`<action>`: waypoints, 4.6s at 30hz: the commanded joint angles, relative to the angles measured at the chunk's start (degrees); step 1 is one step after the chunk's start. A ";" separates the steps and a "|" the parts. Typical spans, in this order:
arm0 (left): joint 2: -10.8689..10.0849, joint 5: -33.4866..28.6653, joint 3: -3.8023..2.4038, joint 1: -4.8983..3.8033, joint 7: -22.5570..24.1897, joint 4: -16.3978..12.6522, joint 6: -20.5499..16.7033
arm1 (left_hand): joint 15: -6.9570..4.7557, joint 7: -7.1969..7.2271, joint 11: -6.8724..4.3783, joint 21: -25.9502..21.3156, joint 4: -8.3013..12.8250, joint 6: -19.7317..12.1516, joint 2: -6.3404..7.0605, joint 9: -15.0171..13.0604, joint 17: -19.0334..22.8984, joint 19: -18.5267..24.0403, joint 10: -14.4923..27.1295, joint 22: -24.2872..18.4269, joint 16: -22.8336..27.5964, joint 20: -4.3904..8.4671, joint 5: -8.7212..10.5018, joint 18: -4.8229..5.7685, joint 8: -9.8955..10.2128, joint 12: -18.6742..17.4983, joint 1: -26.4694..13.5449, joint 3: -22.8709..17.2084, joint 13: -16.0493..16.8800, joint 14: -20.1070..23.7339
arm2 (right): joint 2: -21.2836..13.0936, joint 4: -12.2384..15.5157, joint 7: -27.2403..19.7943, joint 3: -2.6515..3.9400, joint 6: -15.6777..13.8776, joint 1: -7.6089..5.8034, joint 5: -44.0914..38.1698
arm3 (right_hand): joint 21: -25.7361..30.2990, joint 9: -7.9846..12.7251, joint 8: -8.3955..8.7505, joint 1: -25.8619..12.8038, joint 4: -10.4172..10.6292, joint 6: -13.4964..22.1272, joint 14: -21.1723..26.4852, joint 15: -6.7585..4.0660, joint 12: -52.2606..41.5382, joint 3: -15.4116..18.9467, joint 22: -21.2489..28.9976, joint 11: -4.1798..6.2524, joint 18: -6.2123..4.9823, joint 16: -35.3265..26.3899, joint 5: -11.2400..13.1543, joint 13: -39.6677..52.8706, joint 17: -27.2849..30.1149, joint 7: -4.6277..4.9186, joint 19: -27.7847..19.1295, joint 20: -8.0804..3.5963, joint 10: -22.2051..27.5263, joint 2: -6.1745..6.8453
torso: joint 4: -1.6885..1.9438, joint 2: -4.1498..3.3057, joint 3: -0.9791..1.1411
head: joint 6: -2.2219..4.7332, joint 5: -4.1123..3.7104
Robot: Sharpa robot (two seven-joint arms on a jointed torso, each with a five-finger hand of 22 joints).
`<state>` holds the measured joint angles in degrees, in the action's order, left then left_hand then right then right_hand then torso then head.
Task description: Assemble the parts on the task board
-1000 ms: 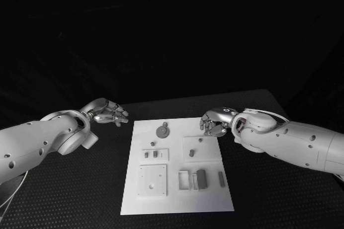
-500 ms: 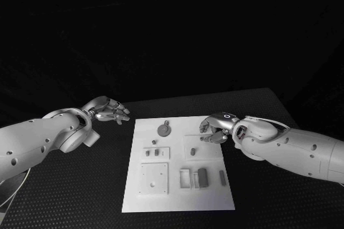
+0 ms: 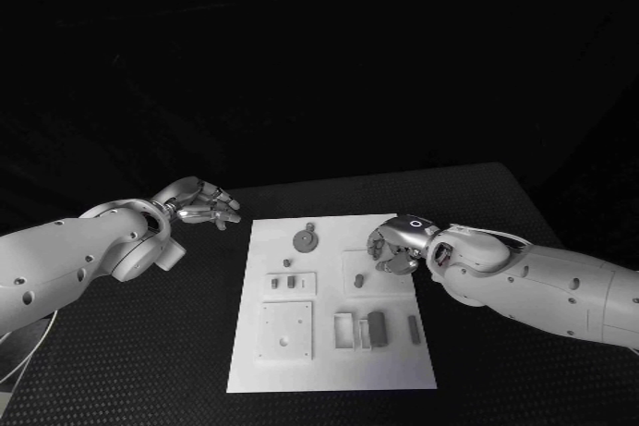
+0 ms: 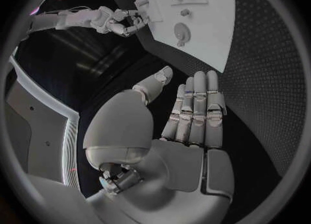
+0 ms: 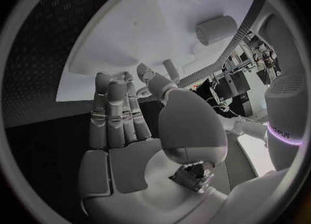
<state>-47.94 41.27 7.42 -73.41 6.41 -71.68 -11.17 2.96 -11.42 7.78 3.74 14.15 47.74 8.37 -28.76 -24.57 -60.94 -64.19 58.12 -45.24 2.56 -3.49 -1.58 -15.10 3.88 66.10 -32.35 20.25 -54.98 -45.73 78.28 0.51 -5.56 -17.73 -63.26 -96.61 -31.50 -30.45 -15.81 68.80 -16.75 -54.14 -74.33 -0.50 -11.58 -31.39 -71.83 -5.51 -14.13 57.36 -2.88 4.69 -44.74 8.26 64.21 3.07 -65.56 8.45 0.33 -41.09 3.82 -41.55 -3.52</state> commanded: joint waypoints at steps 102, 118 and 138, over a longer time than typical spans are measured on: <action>0.80 -0.33 0.04 0.25 -2.54 1.83 0.92 | -0.25 0.05 0.02 0.23 -2.00 -0.91 -0.66 0.13 -1.65 -0.81 0.52 -0.70 1.20 0.30 0.18 -0.52 -0.58 0.06 -1.08 0.39 0.10 -0.88 | 1.15 0.38 5.74 1.06 0.95 -1.02 -4.09 | -3.78 0.03 -2.79 1.57 -0.08 -6.56 -0.57 -3.91 0.62 -0.85 -4.06 3.49 -0.87 7.17 0.11 3.71 -2.87 -2.27 3.28 -2.29 -10.09 -4.45 | 0.00 0.01 -0.03 | -0.89 0.15; 0.63 -0.34 0.03 0.23 -2.62 1.59 0.38 | -0.28 0.04 0.03 0.24 -2.06 -0.95 -0.66 0.14 -1.75 -0.86 0.54 -0.73 1.25 0.32 0.18 -0.52 -0.60 0.06 -1.07 0.41 0.11 -0.95 | -0.61 7.11 5.64 2.44 -0.31 -1.90 -2.63 | -3.83 -0.02 -2.80 1.55 -0.08 -6.58 -0.55 -3.93 0.66 -0.84 -4.09 3.51 -0.87 7.27 0.11 3.80 -2.89 -2.28 3.31 -2.32 -10.17 -4.47 | -0.10 0.03 -0.07 | -0.89 0.98; 0.95 -3.11 0.00 0.17 -3.69 -0.13 -5.14 | -0.36 0.08 -0.04 0.28 -2.19 -0.90 -0.55 0.13 -2.05 -1.04 0.39 -0.79 1.37 0.40 0.18 -0.53 -0.77 0.15 -0.97 0.44 0.18 -1.16 | 6.05 12.96 4.14 2.44 -1.39 0.46 -2.51 | -3.86 -0.07 -2.78 1.56 -0.08 -6.53 -0.50 -3.95 0.76 -0.88 -4.12 3.53 -0.87 7.38 0.11 3.92 -2.91 -2.26 3.33 -2.34 -10.21 -4.58 | 0.02 0.02 -0.26 | -1.39 6.17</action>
<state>-47.15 40.85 7.45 -73.20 2.49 -71.25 -13.53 2.55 -11.24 7.76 3.75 12.35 47.18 7.84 -28.69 -26.56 -61.75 -64.20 57.43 -44.14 2.96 -3.49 -1.14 -15.49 3.88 65.58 -31.98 20.37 -55.80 -40.06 91.22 5.52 -3.11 -18.30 -63.21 -99.24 -35.04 -30.46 -18.43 69.92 -16.95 -60.23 -74.92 -3.99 -10.71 -32.13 -74.91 -2.09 -13.83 64.55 -2.61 8.54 -47.58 5.93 67.31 0.75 -75.26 4.29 0.37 -41.07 3.65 -42.82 1.85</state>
